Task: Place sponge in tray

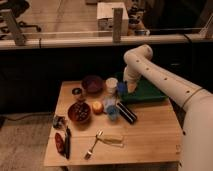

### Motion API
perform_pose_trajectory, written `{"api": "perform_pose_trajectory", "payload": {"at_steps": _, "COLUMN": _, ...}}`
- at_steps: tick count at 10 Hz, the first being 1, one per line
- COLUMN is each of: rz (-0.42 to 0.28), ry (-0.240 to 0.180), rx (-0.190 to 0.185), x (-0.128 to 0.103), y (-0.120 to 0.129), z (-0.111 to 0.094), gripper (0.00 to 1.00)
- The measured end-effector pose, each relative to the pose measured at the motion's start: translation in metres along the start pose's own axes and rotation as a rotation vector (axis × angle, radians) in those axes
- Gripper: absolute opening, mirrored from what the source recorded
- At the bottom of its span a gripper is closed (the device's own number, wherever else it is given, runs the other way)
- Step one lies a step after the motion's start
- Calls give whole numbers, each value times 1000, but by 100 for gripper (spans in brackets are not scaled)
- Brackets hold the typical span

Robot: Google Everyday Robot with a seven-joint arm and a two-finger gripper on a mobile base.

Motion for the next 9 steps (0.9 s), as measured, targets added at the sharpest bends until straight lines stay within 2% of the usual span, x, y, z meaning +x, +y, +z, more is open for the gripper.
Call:
{"api": "perform_pose_trajectory", "payload": {"at_steps": 2, "rz": 53, "ry": 10, "rx": 2, "x": 21, "y": -5, "z": 6, "gripper": 3}}
{"api": "perform_pose_trajectory", "payload": {"at_steps": 7, "rz": 167, "ry": 24, "rx": 16, "x": 56, "y": -10, "z": 17, "gripper": 3}}
{"api": "perform_pose_trajectory", "payload": {"at_steps": 8, "rz": 195, "ry": 26, "rx": 26, "x": 63, "y": -10, "z": 17, "gripper": 7}}
{"api": "perform_pose_trajectory", "payload": {"at_steps": 9, "rz": 219, "ry": 28, "rx": 43, "x": 68, "y": -11, "z": 17, "gripper": 18}}
